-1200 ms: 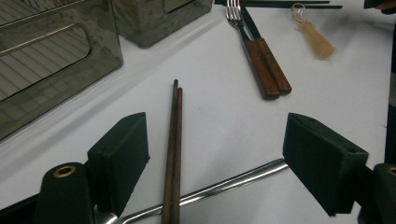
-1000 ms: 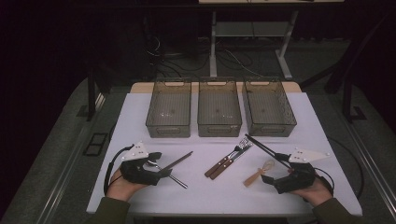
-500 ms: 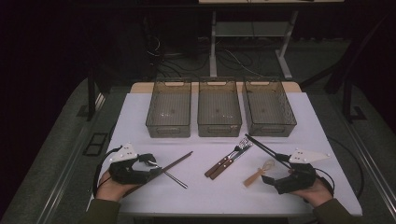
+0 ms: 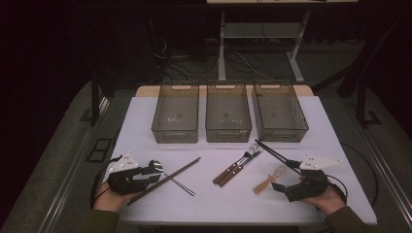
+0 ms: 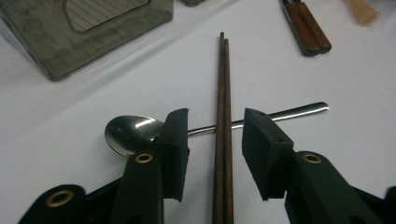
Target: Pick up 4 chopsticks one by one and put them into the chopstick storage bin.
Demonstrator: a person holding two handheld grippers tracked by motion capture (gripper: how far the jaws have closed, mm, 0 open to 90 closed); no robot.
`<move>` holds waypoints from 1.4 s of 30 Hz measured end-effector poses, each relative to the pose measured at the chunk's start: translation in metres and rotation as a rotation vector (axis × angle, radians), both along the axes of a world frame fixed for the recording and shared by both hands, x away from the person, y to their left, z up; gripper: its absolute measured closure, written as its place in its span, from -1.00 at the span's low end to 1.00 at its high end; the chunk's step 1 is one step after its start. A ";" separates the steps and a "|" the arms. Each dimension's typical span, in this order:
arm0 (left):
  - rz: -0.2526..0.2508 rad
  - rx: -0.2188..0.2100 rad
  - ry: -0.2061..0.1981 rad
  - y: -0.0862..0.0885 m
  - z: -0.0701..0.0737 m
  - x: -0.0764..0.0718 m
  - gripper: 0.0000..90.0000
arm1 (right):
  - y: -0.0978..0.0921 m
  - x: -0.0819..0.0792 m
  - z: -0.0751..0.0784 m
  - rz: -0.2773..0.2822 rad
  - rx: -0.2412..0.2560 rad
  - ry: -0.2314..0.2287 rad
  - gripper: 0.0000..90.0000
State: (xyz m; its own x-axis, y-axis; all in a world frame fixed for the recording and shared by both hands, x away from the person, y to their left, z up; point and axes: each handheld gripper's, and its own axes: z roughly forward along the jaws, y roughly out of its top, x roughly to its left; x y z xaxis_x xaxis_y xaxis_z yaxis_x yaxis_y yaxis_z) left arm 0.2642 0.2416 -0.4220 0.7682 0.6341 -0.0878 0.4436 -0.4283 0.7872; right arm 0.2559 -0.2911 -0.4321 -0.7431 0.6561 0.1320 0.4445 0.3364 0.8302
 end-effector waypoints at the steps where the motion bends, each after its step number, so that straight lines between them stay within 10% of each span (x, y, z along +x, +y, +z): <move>1: -0.002 0.008 0.008 0.000 0.000 0.000 0.39 | 0.000 0.000 0.000 -0.001 0.000 0.001 -0.99; 42: -0.055 0.105 0.125 -0.011 -0.012 0.012 0.76 | 0.000 0.001 -0.001 -0.005 -0.002 0.003 -0.99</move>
